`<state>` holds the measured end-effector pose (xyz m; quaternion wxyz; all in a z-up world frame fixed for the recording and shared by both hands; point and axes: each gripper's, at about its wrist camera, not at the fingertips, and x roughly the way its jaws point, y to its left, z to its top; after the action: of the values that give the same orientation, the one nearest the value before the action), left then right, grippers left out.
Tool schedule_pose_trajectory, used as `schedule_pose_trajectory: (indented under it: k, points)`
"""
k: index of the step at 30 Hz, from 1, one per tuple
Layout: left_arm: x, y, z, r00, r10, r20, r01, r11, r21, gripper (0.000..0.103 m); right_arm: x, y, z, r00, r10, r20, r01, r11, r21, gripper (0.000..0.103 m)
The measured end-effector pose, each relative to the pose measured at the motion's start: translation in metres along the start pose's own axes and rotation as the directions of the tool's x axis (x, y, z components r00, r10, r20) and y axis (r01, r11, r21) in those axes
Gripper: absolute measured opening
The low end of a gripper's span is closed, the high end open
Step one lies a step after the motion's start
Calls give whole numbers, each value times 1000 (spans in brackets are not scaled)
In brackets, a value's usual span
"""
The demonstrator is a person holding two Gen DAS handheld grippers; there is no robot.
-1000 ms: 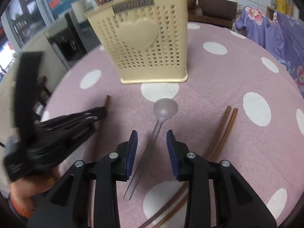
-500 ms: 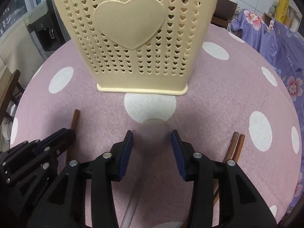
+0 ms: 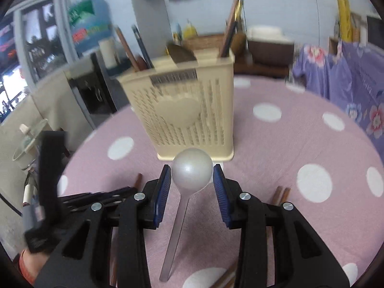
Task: Organize utensils
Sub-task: 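Raise the chopstick with the left tool while the right tool carries the clear spoon toward the holder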
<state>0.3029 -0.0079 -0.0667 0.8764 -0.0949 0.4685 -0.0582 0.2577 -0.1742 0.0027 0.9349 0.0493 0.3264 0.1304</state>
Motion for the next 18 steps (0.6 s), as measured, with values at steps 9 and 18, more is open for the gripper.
schedule_pose_trajectory:
  k: [9, 18]
  points:
    - [-1, 0, 2, 1000, -19, 5, 20, 999, -34, 8, -47, 2, -9, 990, -7, 138, 14, 999, -49, 37]
    - [-62, 8, 10, 982, -141, 129, 151, 986, -76, 8, -48, -5, -8, 989, -7, 149, 12, 999, -32, 37]
